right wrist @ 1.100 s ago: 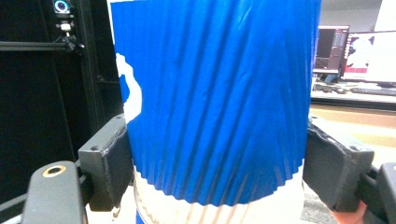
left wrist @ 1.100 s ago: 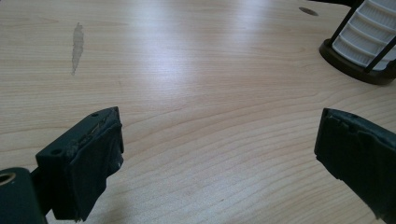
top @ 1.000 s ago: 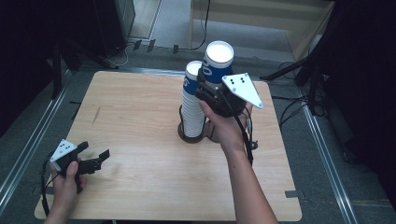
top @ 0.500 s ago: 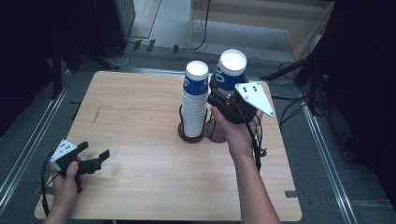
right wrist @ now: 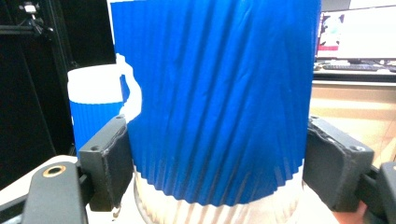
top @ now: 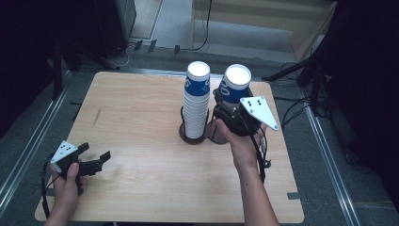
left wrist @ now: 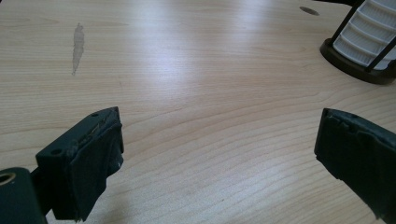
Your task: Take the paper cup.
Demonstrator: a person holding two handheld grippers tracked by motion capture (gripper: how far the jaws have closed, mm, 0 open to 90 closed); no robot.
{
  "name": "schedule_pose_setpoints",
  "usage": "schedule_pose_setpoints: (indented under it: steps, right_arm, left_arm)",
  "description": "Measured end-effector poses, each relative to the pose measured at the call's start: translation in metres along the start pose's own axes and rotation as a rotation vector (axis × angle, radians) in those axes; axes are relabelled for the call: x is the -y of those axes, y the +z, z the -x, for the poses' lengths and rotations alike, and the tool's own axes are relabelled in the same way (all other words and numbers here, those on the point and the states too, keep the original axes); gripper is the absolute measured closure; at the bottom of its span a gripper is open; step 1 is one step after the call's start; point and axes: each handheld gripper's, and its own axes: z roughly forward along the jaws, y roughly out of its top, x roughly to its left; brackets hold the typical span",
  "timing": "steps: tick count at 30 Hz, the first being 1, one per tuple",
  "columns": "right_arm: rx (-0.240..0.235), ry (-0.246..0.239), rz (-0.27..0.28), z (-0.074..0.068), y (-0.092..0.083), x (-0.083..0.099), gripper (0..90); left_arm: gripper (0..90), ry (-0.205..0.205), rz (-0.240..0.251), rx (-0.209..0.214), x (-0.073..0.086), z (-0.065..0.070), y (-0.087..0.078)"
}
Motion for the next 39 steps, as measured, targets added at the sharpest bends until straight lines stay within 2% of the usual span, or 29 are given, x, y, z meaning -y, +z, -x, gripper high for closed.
schedule_pose_setpoints:
  steps: [9,19,26,39]
  right_arm:
    - [-0.006,-0.012,-0.026,0.001,-0.007,0.018,19.0]
    - [-0.010,0.005,-0.055,0.002,-0.014,0.038,19.0]
    - [-0.007,-0.013,-0.083,0.001,-0.020,0.054,19.1]
    - [-0.038,-0.005,-0.127,0.002,-0.032,0.079,19.2]
  left_arm:
    - [1.9,0.000,0.000,0.000,0.000,0.000,0.000]
    - [1.9,-0.002,-0.001,-0.001,0.000,0.000,0.000]
    - [2.0,0.004,-0.003,-0.004,0.000,0.001,0.000]
    - [1.9,0.009,-0.002,-0.011,0.000,0.002,0.000]
